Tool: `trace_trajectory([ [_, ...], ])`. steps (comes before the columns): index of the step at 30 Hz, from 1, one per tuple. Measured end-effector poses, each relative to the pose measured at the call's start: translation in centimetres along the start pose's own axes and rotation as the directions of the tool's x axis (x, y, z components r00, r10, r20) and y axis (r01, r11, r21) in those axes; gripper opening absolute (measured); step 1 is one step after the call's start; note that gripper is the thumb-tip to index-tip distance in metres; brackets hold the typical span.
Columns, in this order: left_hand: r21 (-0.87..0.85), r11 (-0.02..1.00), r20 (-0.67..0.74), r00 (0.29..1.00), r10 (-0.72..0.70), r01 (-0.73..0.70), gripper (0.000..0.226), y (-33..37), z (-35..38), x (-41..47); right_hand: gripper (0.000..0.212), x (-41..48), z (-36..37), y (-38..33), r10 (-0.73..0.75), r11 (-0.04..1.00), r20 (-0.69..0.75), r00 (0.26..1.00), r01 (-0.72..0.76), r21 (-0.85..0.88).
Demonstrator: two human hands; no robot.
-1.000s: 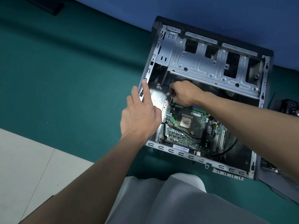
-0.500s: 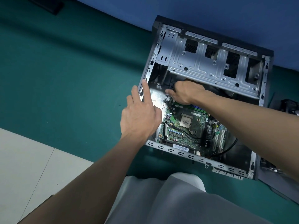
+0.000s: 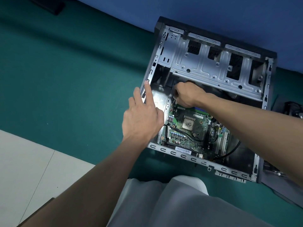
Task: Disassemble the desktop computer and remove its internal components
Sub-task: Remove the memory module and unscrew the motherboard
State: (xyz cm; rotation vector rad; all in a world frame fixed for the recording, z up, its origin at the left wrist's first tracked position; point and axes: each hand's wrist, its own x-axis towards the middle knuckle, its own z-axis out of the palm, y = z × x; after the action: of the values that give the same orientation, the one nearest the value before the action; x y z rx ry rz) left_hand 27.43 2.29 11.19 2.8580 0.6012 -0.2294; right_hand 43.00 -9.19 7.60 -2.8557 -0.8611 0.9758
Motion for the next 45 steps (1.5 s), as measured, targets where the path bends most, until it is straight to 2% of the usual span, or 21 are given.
trace_trajectory([
  [5, 0.0, 1.0, 0.0, 1.0, 0.006, -0.006, 0.079, 0.0, 0.0, 0.0, 0.004, -0.2, 0.0, -0.2, 0.032, 0.999, 0.003, 0.999, -0.032, 0.011],
  [8, 0.007, 1.0, -0.008, 1.0, 0.007, -0.006, 0.079, 0.0, 0.1, 0.0, 0.006, -0.5, 0.4, 0.1, 0.046, 0.997, -0.074, 0.996, -0.042, 0.059],
  [13, 0.016, 1.0, -0.014, 1.0, 0.008, -0.008, 0.078, -0.1, 0.0, 0.1, 0.011, -2.7, 0.6, 0.8, 0.102, 0.922, -0.14, 0.985, -0.041, 0.384],
  [18, 0.014, 1.0, -0.013, 1.0, 0.019, -0.019, 0.076, 0.0, -0.2, 0.0, 0.01, -6.8, 0.2, 2.5, 0.21, 0.806, -0.192, 0.959, -0.059, 0.589],
  [20, 0.056, 0.994, -0.096, 0.99, 0.104, -0.099, 0.07, 0.1, -0.6, -0.4, 0.012, -8.7, -0.1, 3.3, 0.26, 0.726, -0.189, 0.947, -0.062, 0.685],
  [22, 0.051, 0.962, -0.176, 0.946, 0.271, -0.266, 0.061, 0.9, -0.6, -1.0, 0.012, -10.7, -0.3, 4.4, 0.294, 0.658, -0.178, 0.939, -0.063, 0.751],
  [24, -0.139, 0.916, -0.107, 0.925, 0.364, -0.376, 0.051, 3.2, -0.6, -1.4, 0.01, -12.7, -0.4, 5.4, 0.319, 0.578, -0.171, 0.932, -0.049, 0.815],
  [26, -0.412, 0.865, 0.06, 0.938, 0.341, -0.288, 0.05, 6.2, -0.4, -1.7, 0.009, -14.5, -0.3, 6.6, 0.345, 0.51, -0.187, 0.92, -0.016, 0.86],
  [29, -0.629, 0.773, 0.199, 0.943, 0.265, -0.084, 0.055, 10.7, 0.3, -2.2, 0.012, -17.0, 0.0, 8.5, 0.404, 0.419, -0.216, 0.889, 0.03, 0.907],
  [31, -0.791, 0.603, 0.286, 0.934, 0.216, 0.102, 0.056, 13.1, 0.8, -2.7, 0.013, -18.5, 0.5, 9.9, 0.431, 0.363, -0.221, 0.875, 0.056, 0.93],
  [33, -0.877, 0.416, 0.348, 0.916, 0.199, 0.242, 0.051, 15.0, 1.3, -3.2, 0.013, -19.9, 1.0, 11.2, 0.448, 0.317, -0.222, 0.866, 0.078, 0.945],
  [35, -0.908, 0.304, 0.362, 0.905, 0.223, 0.288, 0.039, 16.5, 1.6, -3.4, 0.013, -21.0, 1.5, 12.5, 0.47, 0.276, -0.215, 0.856, 0.089, 0.957],
  [36, -0.916, 0.287, 0.352, 0.905, 0.24, 0.28, 0.032, 17.3, 1.7, -3.6, 0.012, -21.6, 1.8, 13.0, 0.474, 0.249, -0.21, 0.855, 0.099, 0.963],
  [38, -0.922, 0.3, 0.328, 0.903, 0.276, 0.243, 0.019, 18.6, 1.8, -3.9, 0.011, -22.5, 2.4, 14.0, 0.471, 0.199, -0.206, 0.858, 0.125, 0.972],
  [41, -0.916, 0.338, 0.323, 0.895, 0.308, 0.214, 0.026, 20.6, 1.8, -4.2, 0.007, -23.5, 3.4, 15.5, 0.487, 0.097, -0.184, 0.854, 0.157, 0.983],
  [43, -0.902, 0.399, 0.289, 0.915, 0.281, 0.162, 0.022, 21.7, 2.1, -4.4, 0.009, -24.1, 4.2, 16.6, 0.521, -0.04, -0.157, 0.839, 0.207, 0.978],
  [45, -0.857, 0.515, 0.177, 0.943, 0.282, 0.007, 0.013, 22.6, 2.4, -4.7, 0.018, -24.5, 5.1, 17.5, 0.541, -0.22, -0.107, 0.834, 0.263, 0.939],
])
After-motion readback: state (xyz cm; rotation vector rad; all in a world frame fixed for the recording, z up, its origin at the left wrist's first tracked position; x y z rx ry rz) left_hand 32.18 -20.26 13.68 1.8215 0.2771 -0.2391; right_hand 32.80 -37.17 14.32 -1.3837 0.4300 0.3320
